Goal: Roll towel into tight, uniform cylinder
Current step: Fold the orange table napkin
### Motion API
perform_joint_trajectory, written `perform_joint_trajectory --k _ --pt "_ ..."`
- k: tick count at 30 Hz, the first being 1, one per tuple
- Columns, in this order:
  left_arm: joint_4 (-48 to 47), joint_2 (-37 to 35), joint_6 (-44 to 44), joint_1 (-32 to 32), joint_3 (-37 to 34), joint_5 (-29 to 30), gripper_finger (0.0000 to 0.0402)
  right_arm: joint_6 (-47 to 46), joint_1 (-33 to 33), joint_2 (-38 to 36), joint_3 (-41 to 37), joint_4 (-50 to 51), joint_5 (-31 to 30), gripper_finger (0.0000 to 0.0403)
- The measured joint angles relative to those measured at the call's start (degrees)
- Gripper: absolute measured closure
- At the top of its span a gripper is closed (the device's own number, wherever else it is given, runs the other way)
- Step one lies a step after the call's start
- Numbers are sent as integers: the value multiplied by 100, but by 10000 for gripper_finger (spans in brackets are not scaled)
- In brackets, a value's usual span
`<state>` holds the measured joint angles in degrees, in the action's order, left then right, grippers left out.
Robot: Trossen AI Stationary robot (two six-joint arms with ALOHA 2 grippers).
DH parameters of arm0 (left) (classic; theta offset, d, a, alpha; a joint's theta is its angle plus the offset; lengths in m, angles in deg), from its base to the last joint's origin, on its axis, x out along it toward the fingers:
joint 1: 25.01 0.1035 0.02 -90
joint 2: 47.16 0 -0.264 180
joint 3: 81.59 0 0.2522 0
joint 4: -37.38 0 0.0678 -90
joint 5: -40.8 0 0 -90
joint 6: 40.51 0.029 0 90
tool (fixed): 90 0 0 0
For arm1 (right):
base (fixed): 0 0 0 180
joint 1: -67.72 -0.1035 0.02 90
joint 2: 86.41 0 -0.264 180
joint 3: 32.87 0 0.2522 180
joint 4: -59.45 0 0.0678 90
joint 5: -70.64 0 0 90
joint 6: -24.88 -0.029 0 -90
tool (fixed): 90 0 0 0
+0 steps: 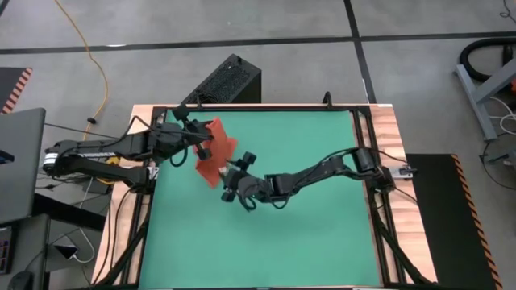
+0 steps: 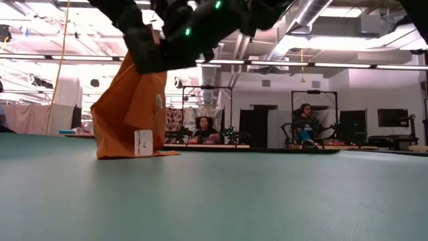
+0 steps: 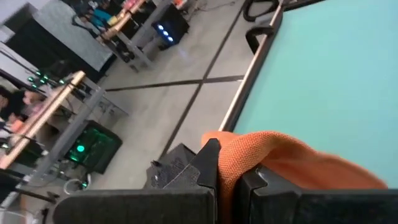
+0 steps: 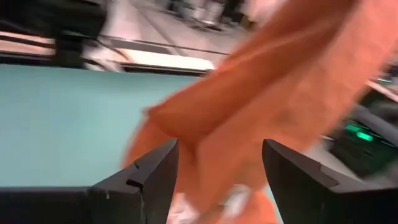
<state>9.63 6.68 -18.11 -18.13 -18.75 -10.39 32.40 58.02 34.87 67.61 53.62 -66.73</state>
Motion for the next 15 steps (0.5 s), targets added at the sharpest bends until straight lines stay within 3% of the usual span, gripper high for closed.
perform_joint_trajectory --k 4,15 --pt "85 -9 -115 -50 0 -60 401 -61 101 -2 -6 49 -403 148" --pt "210 -22 -300 -53 0 -256 401 -448 379 -8 0 -75 113 148"
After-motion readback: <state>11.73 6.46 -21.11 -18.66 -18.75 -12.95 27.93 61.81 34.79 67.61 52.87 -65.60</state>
